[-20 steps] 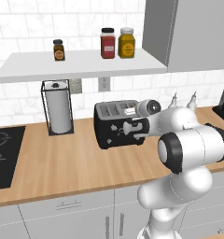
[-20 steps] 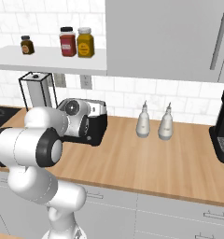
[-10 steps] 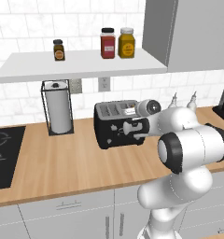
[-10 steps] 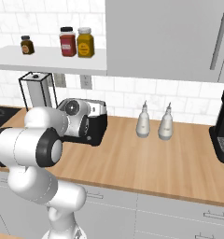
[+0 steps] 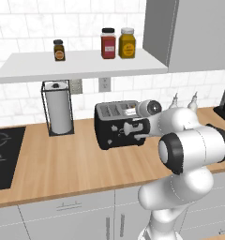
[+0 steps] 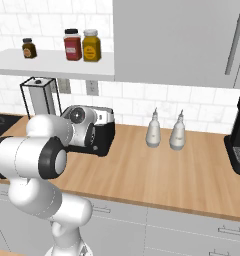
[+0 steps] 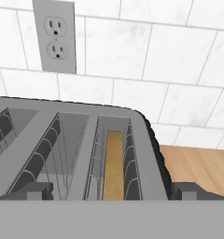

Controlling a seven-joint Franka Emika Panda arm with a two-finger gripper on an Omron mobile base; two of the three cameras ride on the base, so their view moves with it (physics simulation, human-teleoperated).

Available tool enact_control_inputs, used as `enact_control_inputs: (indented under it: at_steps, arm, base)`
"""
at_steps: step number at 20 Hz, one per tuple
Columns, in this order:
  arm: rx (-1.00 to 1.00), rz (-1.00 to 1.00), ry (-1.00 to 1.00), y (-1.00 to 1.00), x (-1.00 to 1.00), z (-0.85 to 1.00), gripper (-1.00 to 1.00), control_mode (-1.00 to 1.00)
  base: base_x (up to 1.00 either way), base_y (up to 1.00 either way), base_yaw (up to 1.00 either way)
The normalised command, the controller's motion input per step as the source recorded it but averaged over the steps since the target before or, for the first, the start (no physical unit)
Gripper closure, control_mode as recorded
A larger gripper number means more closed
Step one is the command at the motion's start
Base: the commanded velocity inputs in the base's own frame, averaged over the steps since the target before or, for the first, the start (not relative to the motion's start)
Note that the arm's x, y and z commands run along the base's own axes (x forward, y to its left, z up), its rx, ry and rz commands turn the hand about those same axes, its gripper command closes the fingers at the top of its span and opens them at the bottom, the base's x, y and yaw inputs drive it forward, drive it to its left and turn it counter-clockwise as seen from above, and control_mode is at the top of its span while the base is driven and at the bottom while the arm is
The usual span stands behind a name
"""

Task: Start the toaster. Once the lever pops up, take the bread to the plate on the dining counter.

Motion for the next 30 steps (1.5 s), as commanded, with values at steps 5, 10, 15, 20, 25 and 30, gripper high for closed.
enact_control_inputs:
  at_steps: [5, 10, 15, 20, 25, 30]
  arm:
    - [0.00, 0.00, 0.00, 0.00, 0.00, 0.00, -1.00, -1.00]
    - [0.00, 0.00, 0.00, 0.00, 0.00, 0.00, -1.00, -1.00]
    - [0.00, 0.00, 0.00, 0.00, 0.00, 0.00, -1.00, -1.00]
    - [0.00, 0.00, 0.00, 0.00, 0.00, 0.00, -1.00, -1.00]
    - [0.00, 0.00, 0.00, 0.00, 0.00, 0.00, -1.00, -1.00]
    - [0.00, 0.00, 0.00, 0.00, 0.00, 0.00, -1.00, -1.00]
  base:
    - [0.00, 0.00, 0.00]
    - [0.00, 0.00, 0.00]
    - [0.00, 0.00, 0.00]
    - [0.00, 0.00, 0.00]
    - [0.00, 0.00, 0.00]
    - [0.00, 0.00, 0.00]
